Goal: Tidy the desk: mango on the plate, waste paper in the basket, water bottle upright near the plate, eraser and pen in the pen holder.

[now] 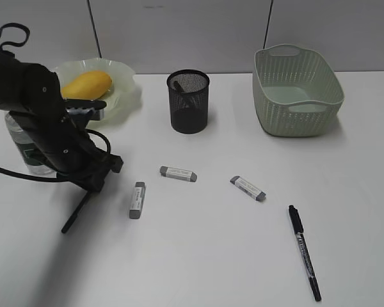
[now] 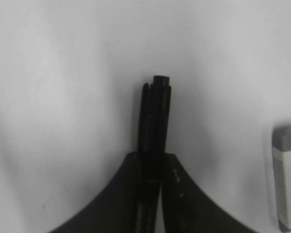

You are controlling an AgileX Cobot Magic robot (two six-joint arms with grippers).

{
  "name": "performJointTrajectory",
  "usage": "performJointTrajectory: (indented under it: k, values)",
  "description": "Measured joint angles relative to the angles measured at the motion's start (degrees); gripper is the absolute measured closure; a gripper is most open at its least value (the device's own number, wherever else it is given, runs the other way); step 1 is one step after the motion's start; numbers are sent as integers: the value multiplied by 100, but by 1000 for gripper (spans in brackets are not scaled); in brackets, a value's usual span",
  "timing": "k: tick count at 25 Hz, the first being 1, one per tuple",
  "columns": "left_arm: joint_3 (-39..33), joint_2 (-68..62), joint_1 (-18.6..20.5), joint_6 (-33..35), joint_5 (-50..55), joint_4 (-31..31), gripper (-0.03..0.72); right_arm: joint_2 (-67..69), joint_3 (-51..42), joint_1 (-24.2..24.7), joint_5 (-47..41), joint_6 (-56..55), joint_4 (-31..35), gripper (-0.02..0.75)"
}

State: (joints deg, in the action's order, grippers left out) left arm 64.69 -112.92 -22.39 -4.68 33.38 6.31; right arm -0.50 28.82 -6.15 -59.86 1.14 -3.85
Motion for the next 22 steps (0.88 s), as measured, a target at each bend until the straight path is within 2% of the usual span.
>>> performJointTrajectory:
  k: [4,8,15,18,22]
  values:
    - [0,654,0,0,-287,0,592,0,0,0,4,0,0,201]
    - [0,1465,0,0,-1256,12,596,0,0,0,4,0,0,201]
    - [-4,1654,-37,0,-3894,95,597,0,0,0,11,-6,0,201]
    - [-4,1395,-234,0,-4993,66,597,0,0,0,17,-6,0,201]
    - [-4,813,-637,0,-6744,-450,597,0,0,0,17,-6,0,201]
